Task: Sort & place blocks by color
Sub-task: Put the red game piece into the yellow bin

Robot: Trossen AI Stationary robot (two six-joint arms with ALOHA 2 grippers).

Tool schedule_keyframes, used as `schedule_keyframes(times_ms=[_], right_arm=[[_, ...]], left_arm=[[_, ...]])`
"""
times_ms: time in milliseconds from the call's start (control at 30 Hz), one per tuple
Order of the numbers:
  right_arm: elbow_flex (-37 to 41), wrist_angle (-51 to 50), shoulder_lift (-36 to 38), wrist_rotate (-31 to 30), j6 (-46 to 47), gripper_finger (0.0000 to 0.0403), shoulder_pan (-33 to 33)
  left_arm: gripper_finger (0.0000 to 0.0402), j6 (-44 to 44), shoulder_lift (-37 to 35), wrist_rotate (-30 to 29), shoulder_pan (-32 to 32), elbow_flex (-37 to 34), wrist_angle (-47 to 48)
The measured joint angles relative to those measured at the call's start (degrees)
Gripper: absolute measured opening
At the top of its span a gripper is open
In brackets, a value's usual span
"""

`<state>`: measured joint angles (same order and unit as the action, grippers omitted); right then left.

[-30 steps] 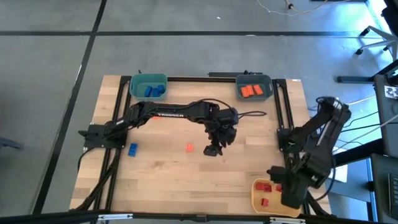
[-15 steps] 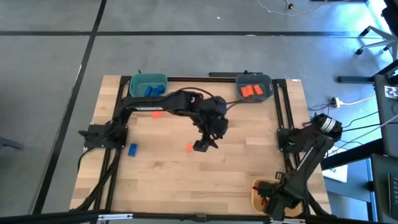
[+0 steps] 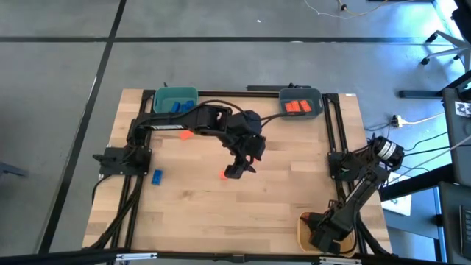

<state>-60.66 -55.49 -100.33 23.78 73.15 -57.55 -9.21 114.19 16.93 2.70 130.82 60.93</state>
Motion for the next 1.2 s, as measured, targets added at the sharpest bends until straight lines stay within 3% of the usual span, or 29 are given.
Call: schedule_keyframes(times_ms=[467, 700, 867, 1067, 1200], right_arm=[[0.15, 1.54, -0.22, -1.94, 1.58, 0.0123, -0.01], [0.15, 1.33, -0.22, -4.53, 3.07, 0.0153, 0.01], [0.13, 2.01, -0.22, -1.87, 4.2, 0.0158, 0.05], [-0.47, 1.89, -0.22, 5.54, 2.91, 0.0158, 0.05], [-2.61, 1.79, -0.22, 5.13, 1.9, 0.0158, 0.03]], left_arm=[[0.0204, 0.2, 0.0, 0.0, 0.39, 0.0, 0.09], [0.0204, 0.2, 0.0, 0.02, 0.39, 0.0, 0.09], [0.0204, 0.2, 0.0, 0.02, 0.37, 0.0, 0.11], [0.0204, 0.2, 0.02, 0.02, 0.37, 0.0, 0.12], [0.0204, 0.19, 0.02, 0.02, 0.37, 0.0, 0.13]])
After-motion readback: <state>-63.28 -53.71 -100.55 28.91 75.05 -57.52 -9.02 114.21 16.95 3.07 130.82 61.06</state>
